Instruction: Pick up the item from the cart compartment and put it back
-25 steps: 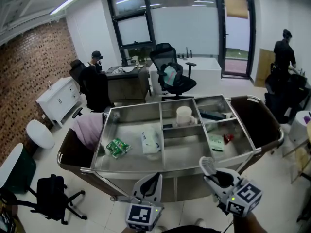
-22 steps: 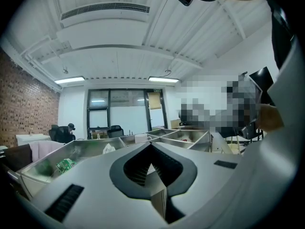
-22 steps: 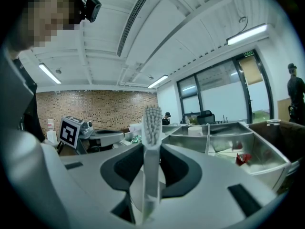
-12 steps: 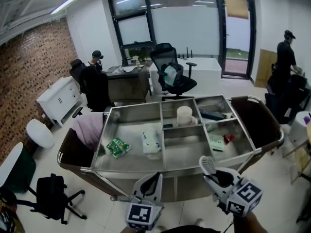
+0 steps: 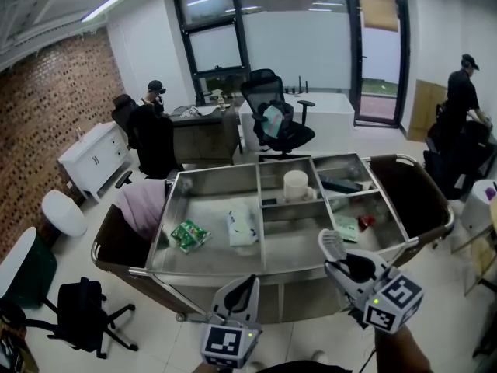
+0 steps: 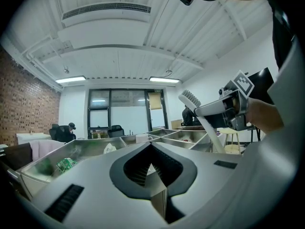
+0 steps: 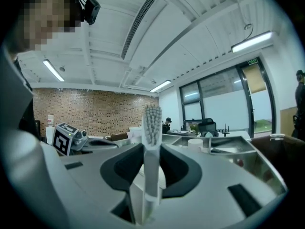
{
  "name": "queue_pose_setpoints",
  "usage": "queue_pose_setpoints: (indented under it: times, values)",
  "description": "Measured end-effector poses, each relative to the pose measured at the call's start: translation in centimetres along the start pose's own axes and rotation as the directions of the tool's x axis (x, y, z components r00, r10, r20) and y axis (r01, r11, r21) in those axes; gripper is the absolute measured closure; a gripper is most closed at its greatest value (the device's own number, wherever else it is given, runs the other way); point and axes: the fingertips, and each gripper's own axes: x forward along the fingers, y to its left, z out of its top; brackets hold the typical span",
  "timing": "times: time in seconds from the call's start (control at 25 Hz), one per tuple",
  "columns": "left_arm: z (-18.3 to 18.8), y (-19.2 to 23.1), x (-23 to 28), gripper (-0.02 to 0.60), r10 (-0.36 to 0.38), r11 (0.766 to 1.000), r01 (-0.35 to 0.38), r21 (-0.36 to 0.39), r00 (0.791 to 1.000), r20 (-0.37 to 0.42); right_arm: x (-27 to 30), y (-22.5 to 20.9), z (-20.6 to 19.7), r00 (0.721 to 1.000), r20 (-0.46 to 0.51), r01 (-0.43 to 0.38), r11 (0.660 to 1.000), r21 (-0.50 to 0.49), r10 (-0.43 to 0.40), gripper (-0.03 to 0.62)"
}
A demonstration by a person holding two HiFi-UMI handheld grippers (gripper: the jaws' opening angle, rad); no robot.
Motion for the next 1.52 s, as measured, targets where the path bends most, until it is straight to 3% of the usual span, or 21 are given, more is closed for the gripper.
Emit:
queue_pose_setpoints:
  times: [0.28, 0.52, 0.76, 1.0, 1.52]
  values:
    - [-0.6, 0.0, -0.1, 0.581, 0.003, 1.0, -0.003, -0.003, 1.0, -0.006, 3.5, -1.6, 3.9, 1.0, 0.007, -0.006, 0.995, -0.101, 0.006, 0.466]
    - [-1.0, 0.4, -0.2, 0.581, 0.016, 1.0, -0.017, -0.019, 1.0, -0.01, 8.0, -3.9, 5.3, 0.999, -0.035, -0.029, 0.993, -0.113, 0.025, 0.466]
    - [-0.9, 0.2, -0.2, 0.581, 0.013, 1.0, -0.013, -0.015, 1.0, -0.014, 14.7, -5.8, 2.6, 0.978, -0.206, -0.059, 0.992, -0.115, 0.034, 0.467]
    - [-0.3, 0.3, -0.7, 0.581, 0.018, 1.0, -0.018, -0.024, 1.0, -0.006, 18.5, -7.1, -2.5, 0.912, -0.409, -0.066, 0.985, -0.159, -0.005, 0.468]
    - [-0.4, 0.8, -1.3, 0.581, 0.036, 0.999, -0.036, -0.019, 0.999, -0.011, 19.0, -8.4, -4.0, 0.898, -0.439, -0.038, 0.986, -0.159, -0.036, 0.464]
